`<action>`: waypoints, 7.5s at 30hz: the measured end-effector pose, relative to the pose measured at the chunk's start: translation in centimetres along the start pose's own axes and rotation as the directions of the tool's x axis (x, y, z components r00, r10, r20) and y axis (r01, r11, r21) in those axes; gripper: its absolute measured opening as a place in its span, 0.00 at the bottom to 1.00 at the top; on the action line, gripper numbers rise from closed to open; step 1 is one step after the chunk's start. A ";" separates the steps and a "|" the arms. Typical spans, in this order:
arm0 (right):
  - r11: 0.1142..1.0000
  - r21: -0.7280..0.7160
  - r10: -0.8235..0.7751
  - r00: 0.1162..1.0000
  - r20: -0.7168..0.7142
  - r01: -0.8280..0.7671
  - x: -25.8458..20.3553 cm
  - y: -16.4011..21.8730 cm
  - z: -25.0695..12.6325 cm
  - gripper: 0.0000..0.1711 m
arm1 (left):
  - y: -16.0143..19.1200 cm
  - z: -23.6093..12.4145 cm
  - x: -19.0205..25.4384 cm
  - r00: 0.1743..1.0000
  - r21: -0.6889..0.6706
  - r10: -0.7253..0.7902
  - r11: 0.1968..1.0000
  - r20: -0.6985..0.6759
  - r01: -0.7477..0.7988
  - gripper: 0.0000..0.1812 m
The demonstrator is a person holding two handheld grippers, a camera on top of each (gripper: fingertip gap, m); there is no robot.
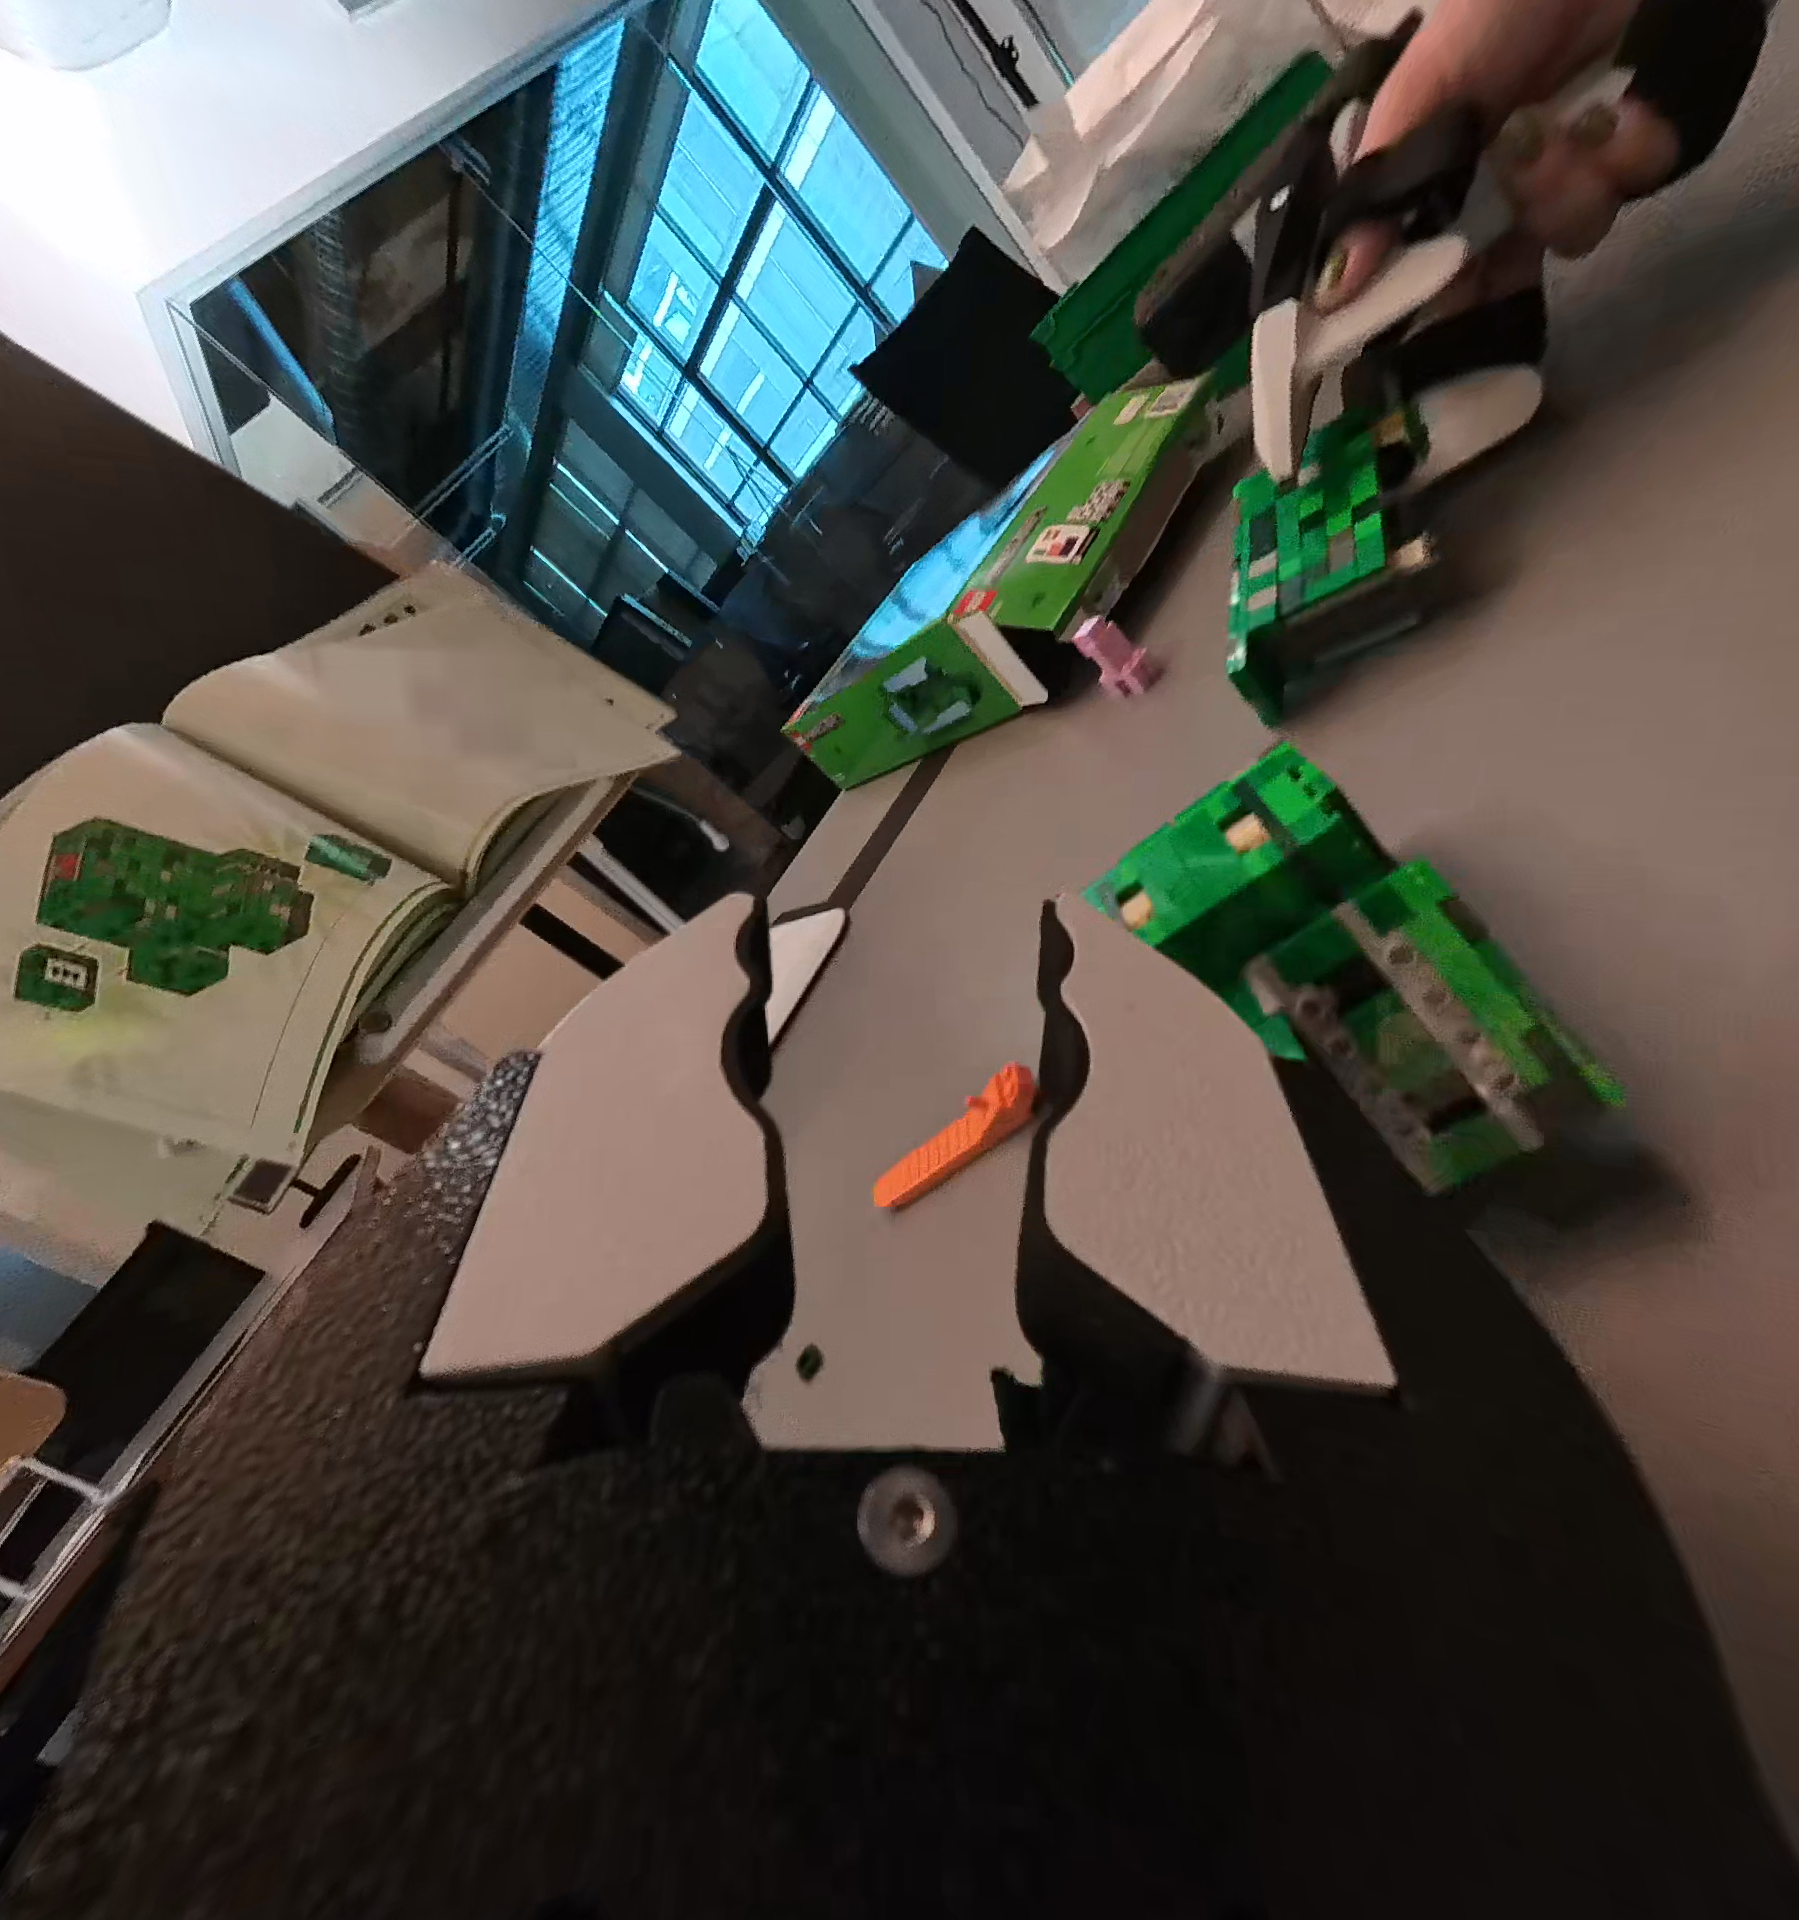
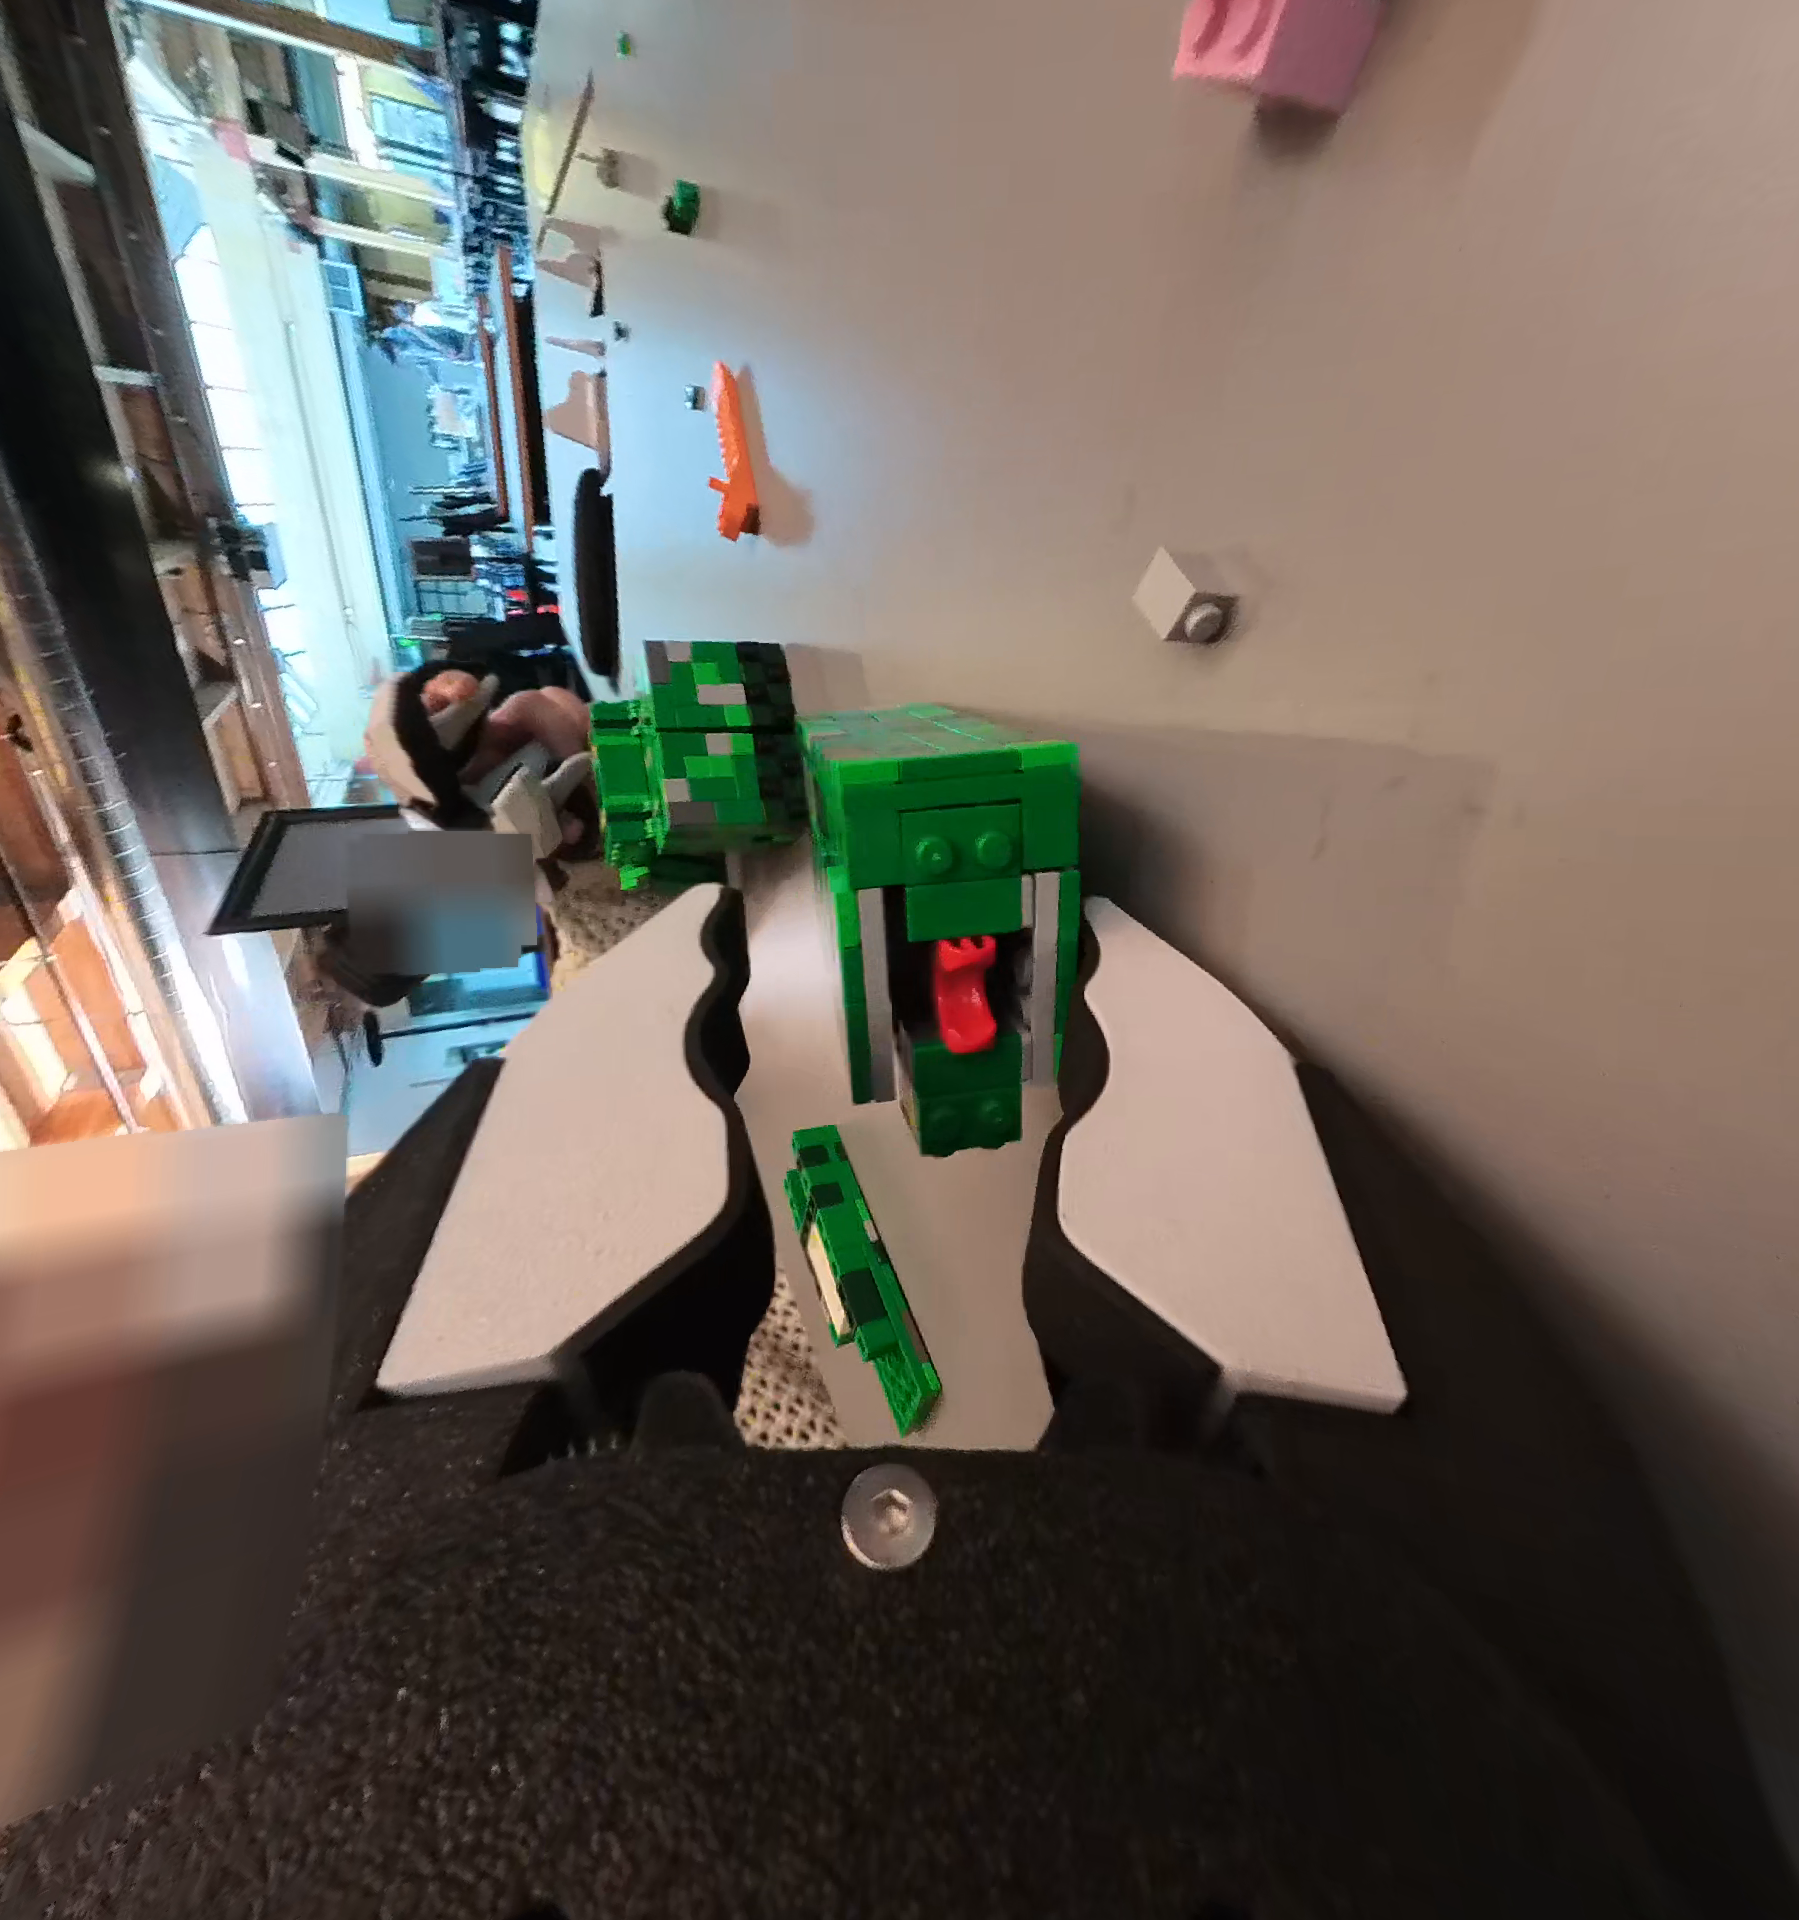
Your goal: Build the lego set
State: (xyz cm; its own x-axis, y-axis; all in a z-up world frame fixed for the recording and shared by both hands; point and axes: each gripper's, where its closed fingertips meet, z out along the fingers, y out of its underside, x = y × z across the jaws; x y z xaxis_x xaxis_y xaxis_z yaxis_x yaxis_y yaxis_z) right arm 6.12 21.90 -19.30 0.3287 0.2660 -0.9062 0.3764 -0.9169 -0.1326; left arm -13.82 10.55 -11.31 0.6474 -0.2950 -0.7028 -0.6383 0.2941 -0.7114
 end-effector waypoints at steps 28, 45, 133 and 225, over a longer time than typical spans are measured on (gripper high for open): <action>0.730 0.085 -0.573 0.675 -0.465 0.678 -8.5 -1.3 -2.2 0.39 | 1.2 -1.1 0.7 0.985 -0.030 -0.141 0.990 -0.101 0.138 0.29; -0.128 -0.347 -0.992 -0.123 0.038 0.929 -10.9 7.1 12.0 0.37 | -0.9 -4.7 4.8 0.912 -0.166 -0.403 0.907 -0.072 0.388 0.25; -0.329 -0.490 -0.904 -0.120 0.409 0.807 -9.1 3.2 17.2 0.39 | 4.8 0.1 5.6 0.987 -0.523 -0.149 0.837 0.066 0.161 0.65; -0.222 -0.374 -0.974 -0.226 0.034 0.900 -12.0 4.6 12.5 0.47 | 9.6 -9.8 4.7 0.862 -0.669 -0.497 0.675 -0.100 0.311 0.19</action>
State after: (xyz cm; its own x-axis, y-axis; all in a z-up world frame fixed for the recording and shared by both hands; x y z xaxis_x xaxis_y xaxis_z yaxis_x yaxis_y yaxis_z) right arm -6.91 10.80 -14.10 -0.4704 0.8223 0.3200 0.5365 0.5545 -0.6362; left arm -21.05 3.07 -21.47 0.8334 -0.4916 -0.2526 -0.5080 -0.5012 -0.7005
